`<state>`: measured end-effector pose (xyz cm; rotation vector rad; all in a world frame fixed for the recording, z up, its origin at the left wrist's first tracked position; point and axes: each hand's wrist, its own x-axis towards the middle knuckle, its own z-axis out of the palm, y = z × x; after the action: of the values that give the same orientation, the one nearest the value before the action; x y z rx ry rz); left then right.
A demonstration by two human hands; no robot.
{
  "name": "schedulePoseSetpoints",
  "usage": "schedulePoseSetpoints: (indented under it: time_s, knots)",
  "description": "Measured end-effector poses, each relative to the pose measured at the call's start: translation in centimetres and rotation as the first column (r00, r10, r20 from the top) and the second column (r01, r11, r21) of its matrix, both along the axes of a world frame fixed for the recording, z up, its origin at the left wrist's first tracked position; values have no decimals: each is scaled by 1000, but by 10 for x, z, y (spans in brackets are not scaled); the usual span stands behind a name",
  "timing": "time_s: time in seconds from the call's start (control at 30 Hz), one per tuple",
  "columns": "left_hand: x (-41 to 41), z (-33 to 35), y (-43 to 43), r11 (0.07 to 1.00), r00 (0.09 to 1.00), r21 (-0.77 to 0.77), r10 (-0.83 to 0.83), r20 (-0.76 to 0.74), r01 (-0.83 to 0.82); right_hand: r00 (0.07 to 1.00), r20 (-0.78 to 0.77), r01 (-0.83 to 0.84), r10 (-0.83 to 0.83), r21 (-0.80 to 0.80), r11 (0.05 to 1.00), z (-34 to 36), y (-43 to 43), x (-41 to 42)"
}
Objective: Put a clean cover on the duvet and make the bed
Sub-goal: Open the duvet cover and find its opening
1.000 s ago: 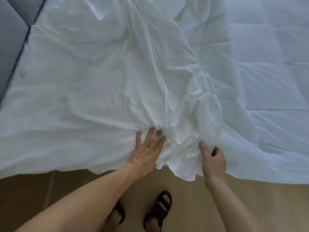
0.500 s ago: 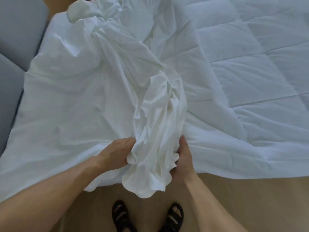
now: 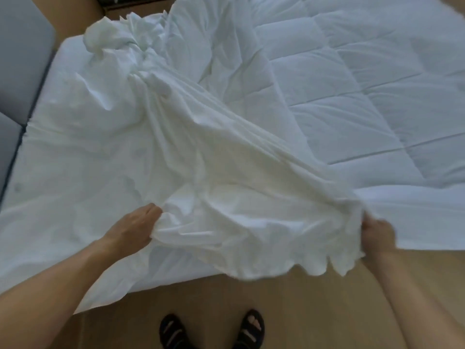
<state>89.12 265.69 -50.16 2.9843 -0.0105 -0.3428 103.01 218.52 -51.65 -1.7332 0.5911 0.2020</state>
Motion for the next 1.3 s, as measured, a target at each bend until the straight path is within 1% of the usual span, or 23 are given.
schedulePoseSetpoints:
  time_s: [0.07, 0.1, 0.13, 0.23, 0.3, 0.37, 0.4, 0.43, 0.5, 0.53, 0.6, 0.67, 0.73, 0.8, 0.83, 0.87, 0.9, 0.93, 1.07, 1.13, 1.17, 1.23, 1.3]
  knots:
    - [3, -3, 2, 996, 995, 42, 78, -61, -75, 982, -6, 190, -191, -43, 981, 6, -28, 21]
    - [7, -7, 0, 993, 991, 72, 100, -93, -94, 967, 1, 252, -254, -101, 962, 2, -26, 23]
    - [10, -9, -4, 988, 984, 123, 107, -143, -89, 969, -16, 241, -247, -158, 958, 5, -18, 22]
    - [19, -23, -24, 961, 928, 269, 44, -370, 61, 997, -79, -33, 17, -196, 980, 0, 2, 2]
    - [25, -28, -41, 942, 848, 288, 8, -530, 171, 984, -154, -103, 85, -113, 988, -3, -4, -10]
    - [33, -27, -61, 921, 780, 277, -45, -625, 275, 971, -202, -133, 125, -30, 991, -5, -16, -12]
    - [37, -25, -74, 924, 792, 252, -82, -605, 287, 968, -210, -135, 133, 8, 991, -5, -21, -10]
    - [41, -25, -87, 943, 840, 200, -125, -528, 266, 963, -225, -148, 151, 32, 989, -3, -23, -7]
    - [53, -28, -116, 978, 941, 57, -174, -289, 198, 948, -238, -197, 213, 87, 976, 2, -25, -2]
    - [60, -30, -131, 981, 960, 19, -184, -212, 192, 942, -232, -219, 241, 117, 969, 4, -24, -1]
    - [72, -38, -156, 978, 973, 32, -202, -111, 207, 940, -200, -233, 276, 214, 949, 8, -25, 2]
    - [83, -51, -176, 970, 975, 96, -222, -9, 222, 949, -170, -198, 266, 336, 921, 10, -25, 7]
    - [90, -60, -193, 972, 979, 119, -196, -54, 201, 942, -167, -181, 292, 480, 858, 8, -25, 11]
    - [96, -66, -211, 963, 967, 200, -136, -216, 181, 917, -173, -182, 359, 620, 763, 7, -22, 13]
    - [99, -67, -218, 950, 949, 257, -96, -301, 178, 903, -182, -187, 389, 648, 738, 7, -22, 13]
    - [103, -65, -225, 935, 931, 305, -61, -361, 180, 900, -197, -181, 390, 644, 744, 6, -24, 14]
    - [108, -62, -227, 930, 929, 327, -38, -368, 168, 906, -209, -174, 369, 610, 773, 5, -29, 14]
    - [114, -62, -225, 930, 943, 333, -39, -331, 156, 920, -211, -163, 329, 559, 813, 2, -38, 15]
    - [126, -35, -189, 980, 997, 181, -76, -33, 81, 964, -220, -63, 147, 349, 935, -8, -88, 26]
    - [121, -23, -166, 985, 984, 142, -113, 136, 93, 980, -181, -62, 89, 148, 987, -12, -116, 47]
    - [118, -17, -158, 986, 979, 143, -108, 173, 83, 988, -152, -24, 34, 66, 998, -12, -133, 63]
    - [118, -7, -149, 990, 962, 133, -83, 260, 50, 976, -136, 175, -169, 37, 984, -6, -174, 112]
    - [120, -8, -149, 995, 971, 93, 18, 237, -41, 939, -47, 343, -342, 30, 939, 11, -213, 156]
